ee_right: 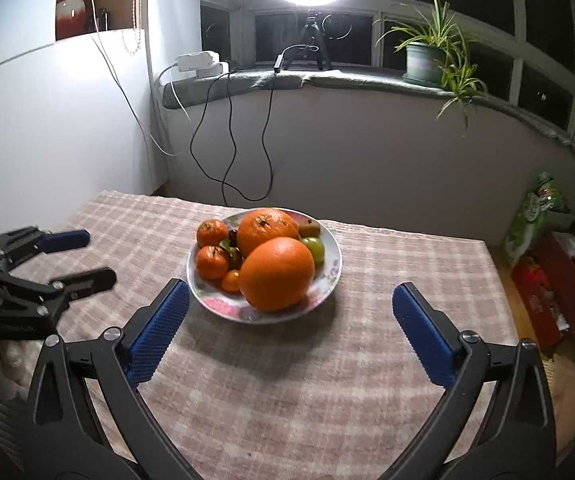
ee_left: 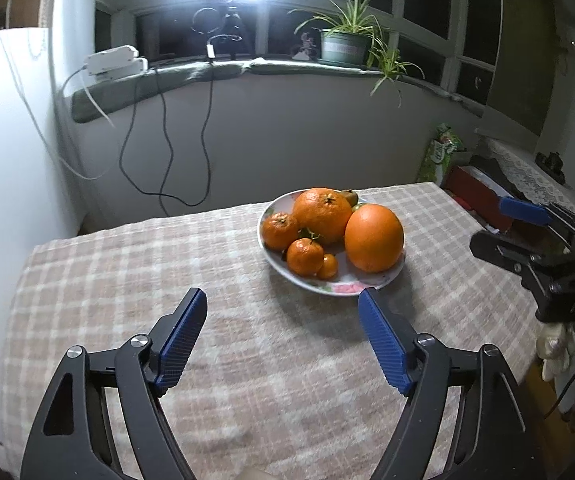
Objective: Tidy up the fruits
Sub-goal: 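Withdraw both open grippers away from the plate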
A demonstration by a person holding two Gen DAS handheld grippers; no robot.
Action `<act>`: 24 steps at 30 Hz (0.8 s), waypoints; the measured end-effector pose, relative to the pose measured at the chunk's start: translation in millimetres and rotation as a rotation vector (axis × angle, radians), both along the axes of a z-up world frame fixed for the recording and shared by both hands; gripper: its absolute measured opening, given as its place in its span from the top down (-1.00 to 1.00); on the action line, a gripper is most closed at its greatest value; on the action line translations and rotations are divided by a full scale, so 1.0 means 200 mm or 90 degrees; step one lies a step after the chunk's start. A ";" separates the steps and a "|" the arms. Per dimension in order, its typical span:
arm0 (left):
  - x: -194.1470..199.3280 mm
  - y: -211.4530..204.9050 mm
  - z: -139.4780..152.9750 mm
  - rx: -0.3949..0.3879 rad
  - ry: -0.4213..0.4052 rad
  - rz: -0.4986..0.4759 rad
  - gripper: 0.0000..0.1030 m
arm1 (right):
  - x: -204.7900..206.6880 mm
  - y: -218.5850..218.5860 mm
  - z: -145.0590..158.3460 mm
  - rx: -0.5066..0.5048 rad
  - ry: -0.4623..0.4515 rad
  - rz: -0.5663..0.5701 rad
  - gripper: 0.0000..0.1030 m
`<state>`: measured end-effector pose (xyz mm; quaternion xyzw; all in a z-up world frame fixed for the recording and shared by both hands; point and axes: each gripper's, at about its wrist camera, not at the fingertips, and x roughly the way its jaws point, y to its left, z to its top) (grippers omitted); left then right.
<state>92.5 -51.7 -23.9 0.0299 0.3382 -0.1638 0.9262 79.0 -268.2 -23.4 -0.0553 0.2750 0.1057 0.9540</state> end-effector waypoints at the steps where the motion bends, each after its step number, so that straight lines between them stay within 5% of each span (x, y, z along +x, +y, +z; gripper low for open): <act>1: -0.01 0.00 0.00 0.001 -0.002 0.004 -0.53 | -0.02 0.00 -0.01 0.001 0.001 -0.003 -1.00; 24: -0.14 0.00 0.03 0.019 -0.023 0.025 -0.56 | -0.10 -0.03 -0.07 0.029 0.017 -0.023 -1.00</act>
